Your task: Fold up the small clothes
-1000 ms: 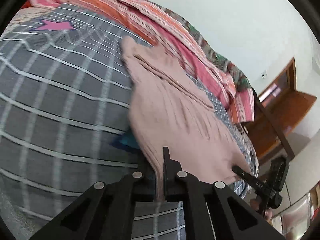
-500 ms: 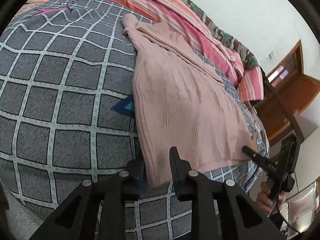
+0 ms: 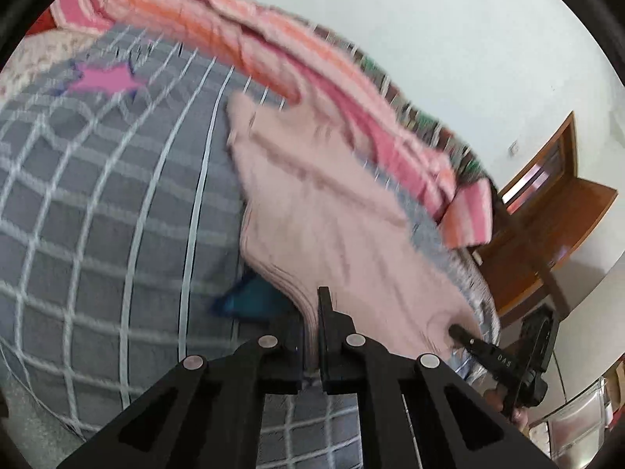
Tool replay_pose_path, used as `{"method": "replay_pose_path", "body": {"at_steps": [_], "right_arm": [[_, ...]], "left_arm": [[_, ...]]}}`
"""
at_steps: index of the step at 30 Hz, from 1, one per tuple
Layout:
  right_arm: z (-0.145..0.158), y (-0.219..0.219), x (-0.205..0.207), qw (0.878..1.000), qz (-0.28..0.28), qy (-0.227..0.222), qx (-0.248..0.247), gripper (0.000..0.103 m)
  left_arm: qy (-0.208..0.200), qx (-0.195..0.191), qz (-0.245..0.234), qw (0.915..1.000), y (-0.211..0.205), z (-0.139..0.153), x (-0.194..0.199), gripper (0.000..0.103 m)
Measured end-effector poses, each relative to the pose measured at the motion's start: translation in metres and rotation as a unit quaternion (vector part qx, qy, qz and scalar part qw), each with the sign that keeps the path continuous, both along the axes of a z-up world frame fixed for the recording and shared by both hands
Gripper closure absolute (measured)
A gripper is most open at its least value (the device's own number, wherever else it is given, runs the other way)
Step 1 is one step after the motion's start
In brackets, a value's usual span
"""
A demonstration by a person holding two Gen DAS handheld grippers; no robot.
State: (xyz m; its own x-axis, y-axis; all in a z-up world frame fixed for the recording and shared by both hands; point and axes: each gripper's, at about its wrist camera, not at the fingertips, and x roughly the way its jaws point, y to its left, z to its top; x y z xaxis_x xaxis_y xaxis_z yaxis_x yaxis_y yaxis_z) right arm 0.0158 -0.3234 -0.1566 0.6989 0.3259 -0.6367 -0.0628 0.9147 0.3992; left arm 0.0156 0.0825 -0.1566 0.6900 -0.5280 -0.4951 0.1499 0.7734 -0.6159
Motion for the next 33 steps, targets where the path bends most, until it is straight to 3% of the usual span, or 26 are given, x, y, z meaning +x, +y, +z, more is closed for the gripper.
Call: {"method": "replay_pose_path", "body": {"at_steps": [6, 13, 28, 33], "right_arm": [[0.049, -0.004, 0.013, 0.998, -0.006, -0.052, 0.035, 0.099], [0.073, 0.001, 0.051, 0.997, -0.006, -0.061, 0.041, 0.099], [0.074, -0.010, 0.171, 0.996, -0.037, -0.034, 0.070, 0.099], [0.065, -0.012, 0.218, 0.996, -0.039, -0.018, 0.075, 0.099]], "left_arm": [[-0.036, 0.001, 0.018, 0.9992, 0.003, 0.044, 0.019, 0.097], [-0.048, 0.015, 0.028, 0.9984, -0.003, 0.067, 0.056, 0.097], [0.000, 0.026, 0.072, 0.9971, -0.003, 0.059, 0.171, 0.097], [0.031, 0.000, 0.084, 0.9960, 0.001, 0.049, 0.213, 0.097]]}}
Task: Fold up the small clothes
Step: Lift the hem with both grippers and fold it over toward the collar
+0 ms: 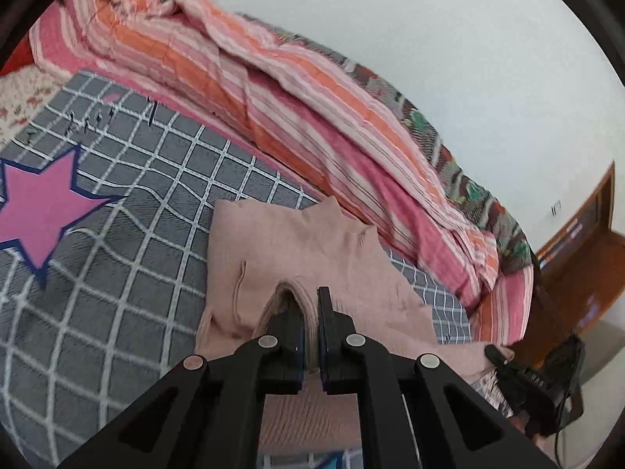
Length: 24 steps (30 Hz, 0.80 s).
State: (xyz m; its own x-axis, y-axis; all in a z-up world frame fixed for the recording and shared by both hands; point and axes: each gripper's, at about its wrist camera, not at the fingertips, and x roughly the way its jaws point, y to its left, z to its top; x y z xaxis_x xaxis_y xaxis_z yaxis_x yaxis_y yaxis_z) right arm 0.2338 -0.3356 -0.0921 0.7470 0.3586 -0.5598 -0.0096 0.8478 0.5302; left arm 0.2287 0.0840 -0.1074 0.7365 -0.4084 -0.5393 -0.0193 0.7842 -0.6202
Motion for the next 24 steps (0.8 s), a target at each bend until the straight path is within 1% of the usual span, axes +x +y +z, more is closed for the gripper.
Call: {"method": "replay_pose_path", "body": {"at_steps": [2, 4, 6, 10, 12, 15, 18, 19, 20, 21, 22, 23, 24], "right_arm": [[-0.003, 0.001, 0.017, 1.000, 0.002, 0.007, -0.001, 0.099], [-0.006, 0.002, 0.034, 1.000, 0.001, 0.011, -0.007, 0.099], [-0.010, 0.003, 0.051, 1.000, -0.004, 0.014, -0.012, 0.099], [-0.018, 0.008, 0.081, 0.999, 0.003, 0.023, -0.026, 0.099], [-0.022, 0.009, 0.094, 0.999, 0.004, 0.025, -0.032, 0.099], [-0.032, 0.007, 0.117, 0.999, 0.002, 0.034, -0.027, 0.099], [-0.045, 0.005, 0.135, 0.998, -0.004, 0.055, -0.024, 0.099], [-0.049, 0.004, 0.141, 0.998, -0.006, 0.062, -0.021, 0.094], [-0.053, 0.003, 0.147, 0.998, -0.006, 0.067, -0.015, 0.092], [-0.055, 0.001, 0.150, 0.998, -0.007, 0.069, -0.008, 0.092], [-0.055, -0.001, 0.151, 0.998, -0.007, 0.070, -0.001, 0.082], [-0.055, -0.002, 0.151, 0.998, -0.004, 0.068, 0.007, 0.071], [-0.053, -0.003, 0.148, 0.998, 0.000, 0.060, 0.010, 0.067]], "left_arm": [[0.017, -0.018, 0.007, 0.9997, 0.003, -0.006, 0.020, 0.097], [0.026, -0.028, 0.010, 0.9992, 0.004, -0.010, 0.034, 0.097], [0.032, -0.023, 0.013, 0.9991, 0.003, -0.014, 0.050, 0.097], [0.041, -0.001, 0.018, 0.9990, -0.003, -0.021, 0.079, 0.097], [0.050, 0.001, 0.019, 0.9986, -0.004, -0.025, 0.095, 0.097], [0.067, 0.008, 0.018, 0.9976, -0.007, -0.034, 0.116, 0.097], [0.088, 0.002, 0.014, 0.9961, -0.007, -0.047, 0.134, 0.097], [0.095, -0.002, 0.010, 0.9954, -0.007, -0.050, 0.140, 0.096], [0.101, -0.009, 0.009, 0.9948, -0.006, -0.052, 0.144, 0.093], [0.103, -0.013, 0.012, 0.9945, -0.005, -0.053, 0.146, 0.088], [0.100, -0.016, 0.017, 0.9947, -0.003, -0.052, 0.147, 0.073], [0.089, -0.019, 0.020, 0.9956, -0.002, -0.049, 0.145, 0.055], [0.078, -0.020, 0.022, 0.9965, 0.000, -0.046, 0.143, 0.048]]}}
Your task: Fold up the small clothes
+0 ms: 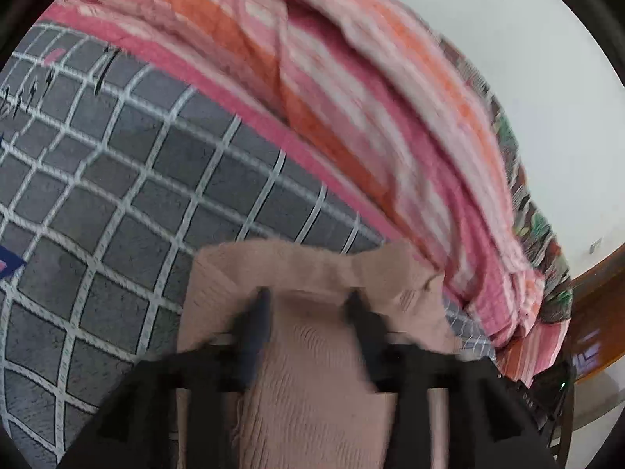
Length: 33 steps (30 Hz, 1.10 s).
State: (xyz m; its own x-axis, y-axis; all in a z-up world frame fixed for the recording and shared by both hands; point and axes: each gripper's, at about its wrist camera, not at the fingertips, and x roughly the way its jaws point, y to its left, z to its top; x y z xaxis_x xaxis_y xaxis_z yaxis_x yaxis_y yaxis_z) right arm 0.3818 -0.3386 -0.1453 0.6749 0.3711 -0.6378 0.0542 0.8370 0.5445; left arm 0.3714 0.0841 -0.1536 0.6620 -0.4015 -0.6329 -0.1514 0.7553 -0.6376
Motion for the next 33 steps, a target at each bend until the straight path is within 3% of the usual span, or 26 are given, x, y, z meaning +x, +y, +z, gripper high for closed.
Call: {"method": "replay_pose_path", "body": {"at_steps": [2, 9, 14, 21, 25, 33], "right_arm": [[0.005, 0.002, -0.007, 1.000, 0.005, -0.007, -0.017, 0.066], [0.017, 0.007, -0.053, 0.996, 0.031, -0.010, -0.080, 0.065], [0.019, 0.004, -0.107, 0.989, 0.042, -0.006, -0.144, 0.056], [-0.006, -0.004, -0.168, 0.989, 0.054, 0.031, -0.134, 0.052], [-0.020, -0.003, -0.183, 0.992, 0.060, 0.049, -0.101, 0.052], [-0.031, 0.016, -0.181, 0.995, 0.043, 0.032, -0.079, 0.042]], "left_arm": [[-0.019, 0.017, 0.002, 0.9997, 0.000, 0.009, -0.006, 0.045], [-0.029, 0.052, -0.021, 0.9980, 0.004, 0.023, -0.038, 0.045], [-0.031, 0.090, -0.034, 0.9949, 0.007, 0.017, -0.083, 0.041], [-0.028, 0.085, -0.053, 0.9945, 0.012, -0.006, -0.149, 0.039], [-0.026, 0.055, -0.065, 0.9961, 0.016, -0.022, -0.182, 0.036], [-0.038, 0.049, -0.076, 0.9952, 0.001, -0.033, -0.196, 0.028]]}}
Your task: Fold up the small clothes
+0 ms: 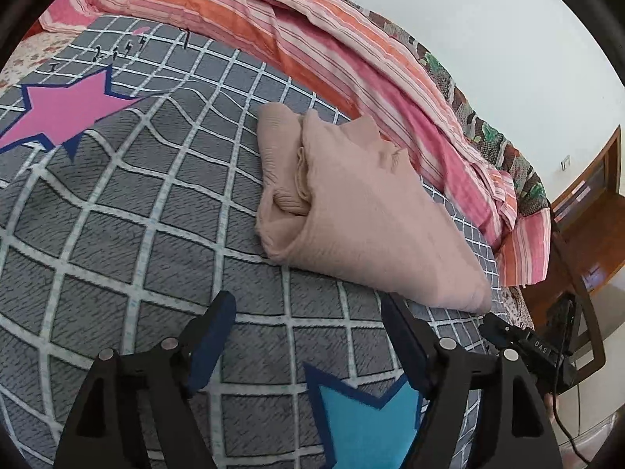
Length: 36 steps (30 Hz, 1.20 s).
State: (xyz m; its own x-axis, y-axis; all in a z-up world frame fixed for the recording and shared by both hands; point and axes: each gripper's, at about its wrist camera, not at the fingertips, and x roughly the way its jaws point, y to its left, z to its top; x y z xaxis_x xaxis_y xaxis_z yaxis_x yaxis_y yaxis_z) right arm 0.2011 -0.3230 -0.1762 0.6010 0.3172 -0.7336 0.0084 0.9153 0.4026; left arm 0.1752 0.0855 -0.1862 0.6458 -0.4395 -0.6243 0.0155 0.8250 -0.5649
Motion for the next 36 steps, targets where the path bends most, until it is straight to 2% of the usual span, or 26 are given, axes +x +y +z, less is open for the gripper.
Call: {"method": "replay_pose_path", "body": {"at_steps": [8, 11, 21, 25, 26, 28, 30, 31, 32, 36], "right_arm": [[-0.007, -0.004, 0.018, 0.998, -0.025, 0.004, 0.050, 0.042], [-0.008, -0.009, 0.026, 0.997, -0.029, 0.009, 0.067, 0.042], [-0.013, -0.015, 0.057, 0.994, -0.051, 0.011, 0.091, 0.042], [-0.015, -0.016, 0.072, 0.994, -0.058, 0.013, 0.087, 0.045], [-0.015, -0.016, 0.075, 0.994, -0.060, 0.013, 0.085, 0.049], [-0.017, -0.017, 0.080, 0.994, -0.063, 0.016, 0.083, 0.056], [-0.019, -0.018, 0.083, 0.994, -0.060, 0.019, 0.088, 0.069], [-0.020, -0.020, 0.084, 0.993, -0.054, 0.023, 0.098, 0.080], [-0.022, -0.022, 0.085, 0.992, -0.050, 0.026, 0.111, 0.083], [-0.016, -0.026, 0.079, 0.991, -0.046, 0.025, 0.126, 0.087]], "left_arm": [[0.002, -0.025, 0.026, 0.9993, -0.004, -0.006, 0.026, 0.028], [-0.001, -0.011, 0.023, 0.9997, -0.009, -0.004, 0.036, 0.028], [0.007, -0.037, 0.040, 0.9985, -0.010, -0.006, 0.076, 0.030], [0.018, -0.045, 0.053, 0.9974, -0.010, -0.009, 0.090, 0.044], [0.024, -0.044, 0.059, 0.9970, -0.009, -0.010, 0.092, 0.052], [0.033, -0.042, 0.066, 0.9964, -0.008, -0.012, 0.095, 0.059], [0.039, -0.041, 0.068, 0.9961, -0.007, -0.013, 0.095, 0.064], [0.040, -0.042, 0.064, 0.9962, -0.006, -0.013, 0.094, 0.070], [0.038, -0.050, 0.058, 0.9963, -0.006, -0.012, 0.093, 0.078], [0.033, -0.061, 0.057, 0.9960, -0.002, -0.005, 0.085, 0.084]]}}
